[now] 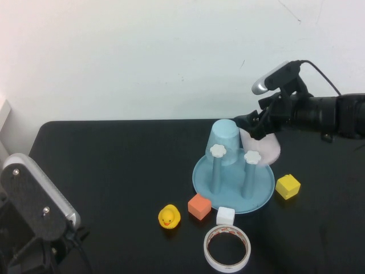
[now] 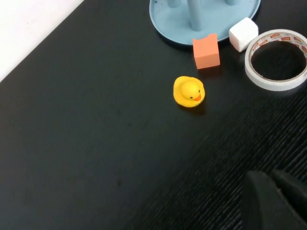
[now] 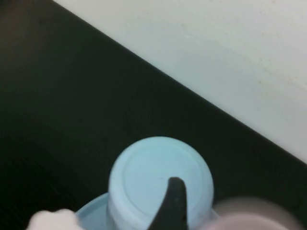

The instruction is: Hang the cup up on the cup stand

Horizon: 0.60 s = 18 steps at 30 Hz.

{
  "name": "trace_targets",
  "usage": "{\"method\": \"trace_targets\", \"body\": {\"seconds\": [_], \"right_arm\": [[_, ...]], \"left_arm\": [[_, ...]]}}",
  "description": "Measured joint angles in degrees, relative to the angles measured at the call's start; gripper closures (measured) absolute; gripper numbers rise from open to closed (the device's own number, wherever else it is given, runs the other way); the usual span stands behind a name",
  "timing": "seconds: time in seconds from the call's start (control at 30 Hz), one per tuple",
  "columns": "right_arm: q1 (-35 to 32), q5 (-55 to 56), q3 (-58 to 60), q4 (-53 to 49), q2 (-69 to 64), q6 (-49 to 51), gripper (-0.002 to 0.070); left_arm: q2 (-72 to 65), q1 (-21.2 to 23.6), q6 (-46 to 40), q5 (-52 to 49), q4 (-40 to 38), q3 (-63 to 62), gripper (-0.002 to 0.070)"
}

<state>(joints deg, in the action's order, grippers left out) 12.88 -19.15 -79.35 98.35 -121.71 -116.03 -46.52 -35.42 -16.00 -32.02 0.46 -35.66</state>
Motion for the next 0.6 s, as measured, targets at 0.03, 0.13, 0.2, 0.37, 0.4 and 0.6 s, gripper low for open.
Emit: {"method": "trace_targets", "body": {"seconds": [0.03, 0.13, 0.2, 0.37, 0.4, 0.6], "right_arm": [[0.0, -0.2, 0.0, 0.0, 0.0, 0.0, 0.0045], [0.0, -0.3, -0.1, 0.0, 0.2, 0.0, 0.0044], [0.0, -0.3, -0.1, 0.0, 1.0, 0.4, 0.0047], [0.0, -0.1, 0.4, -5.8, 6.9, 6.7, 0.0205], [0.0, -0.1, 1.0, -6.5, 8.4, 7.9, 0.0274], [-0.8, -0.6, 8.6, -6.5, 21.5, 12.3, 0.0619]], "left_arm": [[0.0, 0.0, 0.0, 0.0, 0.0, 0.0, 0.0675], [0.0, 0.0, 0.7, -0.6, -0.5, 0.0, 0.0675], [0.3, 0.0, 2.5, -2.6, -1.1, 0.0, 0.0675], [4.8, 0.0, 3.7, -9.5, -2.3, 0.1, 0.0675], [6.7, 0.0, 4.1, -9.8, -2.4, 0.3, 0.0675], [21.4, 0.0, 7.8, -5.8, -2.6, 6.7, 0.0675]]}}
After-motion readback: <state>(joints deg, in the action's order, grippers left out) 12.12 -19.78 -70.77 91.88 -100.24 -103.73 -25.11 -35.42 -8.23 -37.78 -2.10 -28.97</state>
